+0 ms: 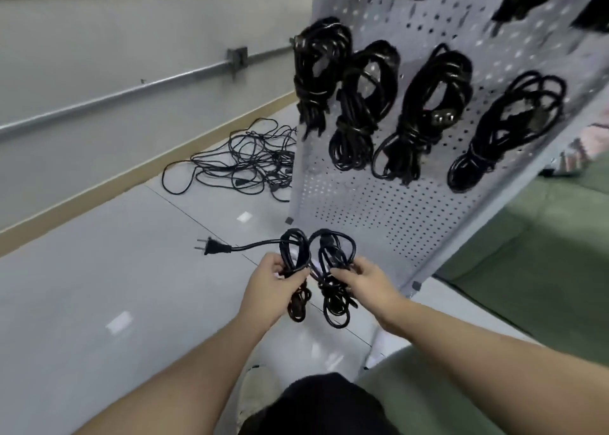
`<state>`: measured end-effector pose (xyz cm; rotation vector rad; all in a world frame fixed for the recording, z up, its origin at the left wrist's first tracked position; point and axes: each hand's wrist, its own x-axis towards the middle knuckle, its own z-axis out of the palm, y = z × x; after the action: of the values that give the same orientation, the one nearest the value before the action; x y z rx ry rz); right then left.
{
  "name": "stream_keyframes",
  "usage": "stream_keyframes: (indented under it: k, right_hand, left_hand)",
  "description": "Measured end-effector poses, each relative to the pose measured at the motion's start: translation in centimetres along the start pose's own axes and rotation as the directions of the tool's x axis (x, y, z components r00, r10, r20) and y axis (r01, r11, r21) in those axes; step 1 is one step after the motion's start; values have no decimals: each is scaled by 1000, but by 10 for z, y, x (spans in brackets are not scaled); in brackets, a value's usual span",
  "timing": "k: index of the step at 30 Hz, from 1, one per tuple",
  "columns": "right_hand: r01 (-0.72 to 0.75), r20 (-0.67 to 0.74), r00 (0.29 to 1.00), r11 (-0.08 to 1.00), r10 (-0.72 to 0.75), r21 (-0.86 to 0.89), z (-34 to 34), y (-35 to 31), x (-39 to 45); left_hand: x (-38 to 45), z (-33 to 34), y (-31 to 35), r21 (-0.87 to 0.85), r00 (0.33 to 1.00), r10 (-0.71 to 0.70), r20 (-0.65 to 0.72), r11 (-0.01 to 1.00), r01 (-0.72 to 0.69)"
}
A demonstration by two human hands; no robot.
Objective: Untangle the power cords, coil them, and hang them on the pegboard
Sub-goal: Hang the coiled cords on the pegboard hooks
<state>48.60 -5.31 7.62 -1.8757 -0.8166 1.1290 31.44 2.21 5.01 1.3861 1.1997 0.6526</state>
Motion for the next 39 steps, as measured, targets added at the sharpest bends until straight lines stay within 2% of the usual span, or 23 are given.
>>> stream_keyframes:
  k: [4, 6, 13, 19, 24, 36, 39]
  right_hand:
    - [-12, -105, 994, 993, 0, -121, -44, 10, -14]
    - [10, -105, 994, 992, -23, -127, -58, 12, -12]
    - [122, -22, 992, 992, -122, 15, -48, 2, 31]
    - [147, -54, 989, 976, -140, 158, -25, -13, 66]
    - [168, -101, 983, 974, -154, 154, -29, -13, 81]
    - [199, -106, 978, 958, -181, 204, -35, -21, 88]
    - [205, -103, 977, 953, -186, 221, -33, -26, 88]
  left_hand:
    - [-6, 33, 18, 10, 999, 43, 28, 999, -43]
    - [1, 44, 23, 9, 998, 65, -4, 998, -65]
    - [62, 40, 42, 78, 975, 123, -187, 991, -110]
    - [114, 23, 39, 121, 970, 165, -179, 982, -145]
    - [143, 26, 36, 71, 971, 149, -189, 988, -138]
    - [167, 43, 43, 53, 998, 11, -63, 999, -7]
    - [154, 41, 47, 66, 994, 10, -113, 998, -2]
